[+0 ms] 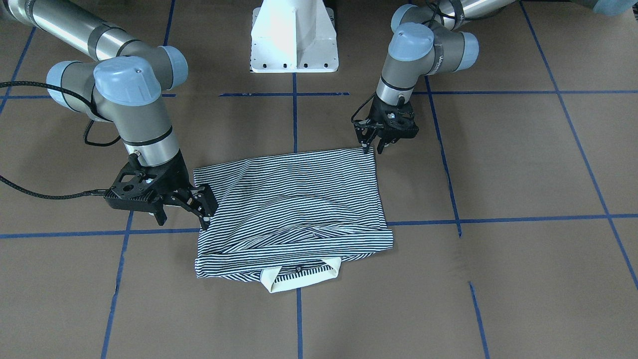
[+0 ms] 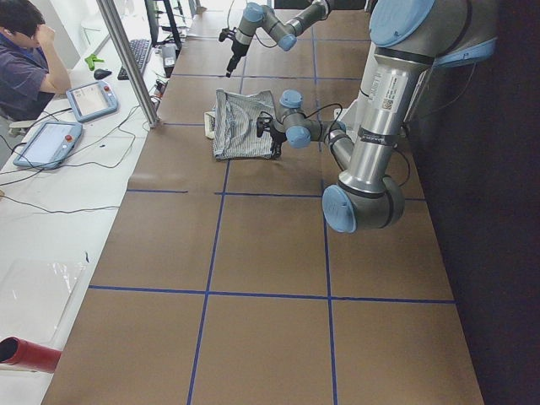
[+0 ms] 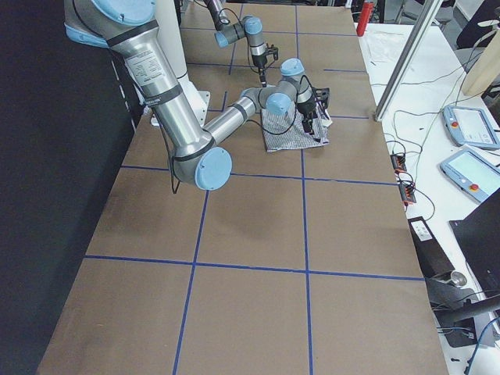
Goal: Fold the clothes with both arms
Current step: 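Move the left gripper to the folded shirt's nearest side edge and grasp it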
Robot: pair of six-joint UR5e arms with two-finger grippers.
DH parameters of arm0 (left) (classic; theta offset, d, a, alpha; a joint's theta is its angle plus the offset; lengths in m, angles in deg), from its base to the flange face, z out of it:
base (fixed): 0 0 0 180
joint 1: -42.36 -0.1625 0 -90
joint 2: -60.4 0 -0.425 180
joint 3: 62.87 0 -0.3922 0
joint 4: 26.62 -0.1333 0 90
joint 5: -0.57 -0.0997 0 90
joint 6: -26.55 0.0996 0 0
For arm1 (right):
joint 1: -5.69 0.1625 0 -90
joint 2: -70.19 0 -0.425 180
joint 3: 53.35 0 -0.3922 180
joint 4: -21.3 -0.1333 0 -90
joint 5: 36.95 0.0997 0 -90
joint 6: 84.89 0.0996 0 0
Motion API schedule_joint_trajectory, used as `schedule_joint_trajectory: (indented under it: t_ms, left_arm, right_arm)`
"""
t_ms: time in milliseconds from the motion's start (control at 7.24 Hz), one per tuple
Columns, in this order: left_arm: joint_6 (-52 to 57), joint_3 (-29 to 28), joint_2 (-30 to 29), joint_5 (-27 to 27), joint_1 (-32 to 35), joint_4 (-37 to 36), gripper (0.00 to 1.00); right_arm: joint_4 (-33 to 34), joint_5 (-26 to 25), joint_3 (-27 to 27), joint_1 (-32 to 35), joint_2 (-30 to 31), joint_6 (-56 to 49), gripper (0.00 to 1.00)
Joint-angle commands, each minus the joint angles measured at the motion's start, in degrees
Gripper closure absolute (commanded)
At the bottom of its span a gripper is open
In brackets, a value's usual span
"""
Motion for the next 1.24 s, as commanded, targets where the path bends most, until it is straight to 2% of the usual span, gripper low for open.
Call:
schedule_joint_trajectory:
  t_ms: [0,138,276,553,829,1105]
  left_arm:
    - [0.26,-0.06,-0.38,0.09,-0.18,-0.05,0.78]
    - [0.34,-0.06,-0.55,0.09,-0.96,-0.14,0.95]
    - [0.52,-0.06,-0.55,0.00,-1.06,-0.14,1.00]
    - [4.09,0.82,-0.21,-0.35,0.07,-0.40,1.00]
    - [14.80,-0.05,0.06,-0.18,5.94,-0.58,1.00]
    - [24.38,-6.17,-0.29,0.00,13.14,0.03,1.00]
  right_arm:
    - [0.08,0.00,0.00,-0.09,-0.09,0.00,0.00]
    - [0.17,0.00,0.00,-0.09,-0.09,0.00,0.00]
    - [0.17,0.00,0.00,0.00,-0.09,0.00,0.00]
    - [0.17,0.09,0.00,0.00,-0.09,0.00,0.00]
    - [0.17,0.00,-0.09,0.00,0.00,-0.09,0.00]
    - [0.09,0.00,-0.09,0.00,0.00,-0.09,0.00]
